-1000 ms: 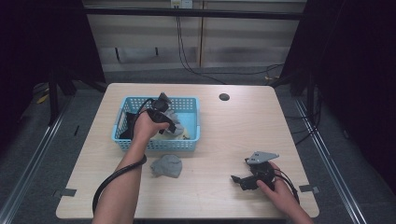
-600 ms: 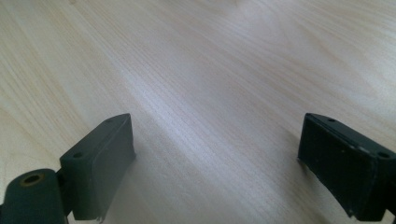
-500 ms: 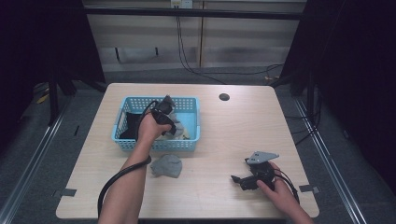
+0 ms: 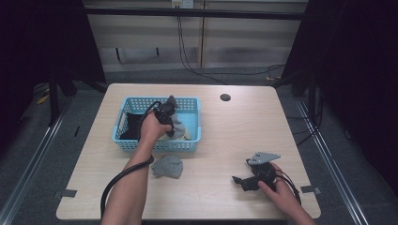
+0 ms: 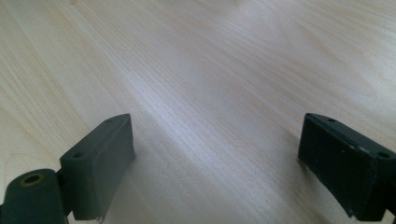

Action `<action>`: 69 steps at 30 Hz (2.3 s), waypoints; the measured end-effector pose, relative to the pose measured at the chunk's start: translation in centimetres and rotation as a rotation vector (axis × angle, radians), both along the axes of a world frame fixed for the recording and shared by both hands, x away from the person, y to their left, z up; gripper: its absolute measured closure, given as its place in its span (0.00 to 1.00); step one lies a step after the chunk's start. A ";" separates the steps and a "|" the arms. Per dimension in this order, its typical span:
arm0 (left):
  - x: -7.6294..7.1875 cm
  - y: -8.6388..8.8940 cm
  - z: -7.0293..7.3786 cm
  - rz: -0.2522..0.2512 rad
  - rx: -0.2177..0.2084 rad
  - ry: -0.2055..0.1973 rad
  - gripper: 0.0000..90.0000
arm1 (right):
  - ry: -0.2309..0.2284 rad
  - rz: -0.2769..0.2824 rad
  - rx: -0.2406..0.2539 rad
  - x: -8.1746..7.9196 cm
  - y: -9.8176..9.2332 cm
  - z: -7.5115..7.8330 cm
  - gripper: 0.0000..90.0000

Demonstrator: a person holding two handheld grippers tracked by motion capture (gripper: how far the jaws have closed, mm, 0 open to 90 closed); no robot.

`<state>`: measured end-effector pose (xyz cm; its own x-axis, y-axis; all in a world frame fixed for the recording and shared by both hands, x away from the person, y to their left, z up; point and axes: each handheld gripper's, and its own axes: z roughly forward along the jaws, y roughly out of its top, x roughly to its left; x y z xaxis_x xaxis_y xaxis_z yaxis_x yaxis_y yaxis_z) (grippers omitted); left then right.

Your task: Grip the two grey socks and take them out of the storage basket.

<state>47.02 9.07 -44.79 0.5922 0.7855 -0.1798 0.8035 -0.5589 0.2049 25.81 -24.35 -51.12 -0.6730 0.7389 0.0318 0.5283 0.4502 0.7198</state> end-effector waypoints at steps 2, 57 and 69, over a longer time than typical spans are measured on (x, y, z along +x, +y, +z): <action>-0.1 0.3 0.8 -0.003 -0.001 -0.002 0.99 | 0.000 0.000 0.000 0.0 0.0 0.0 0.11; -0.6 2.6 3.5 0.033 -0.003 -0.066 0.91 | -0.004 0.001 -0.001 0.0 0.0 0.0 0.11; -1.5 3.4 7.5 -0.008 -0.049 -0.078 0.91 | -0.003 -0.001 -0.003 0.0 0.0 0.0 0.11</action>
<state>45.55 12.48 -37.28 0.6123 0.7719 -0.1713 0.7796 -0.5533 0.2936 25.82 -24.33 -51.12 -0.6726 0.7395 0.0274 0.5266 0.4523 0.7198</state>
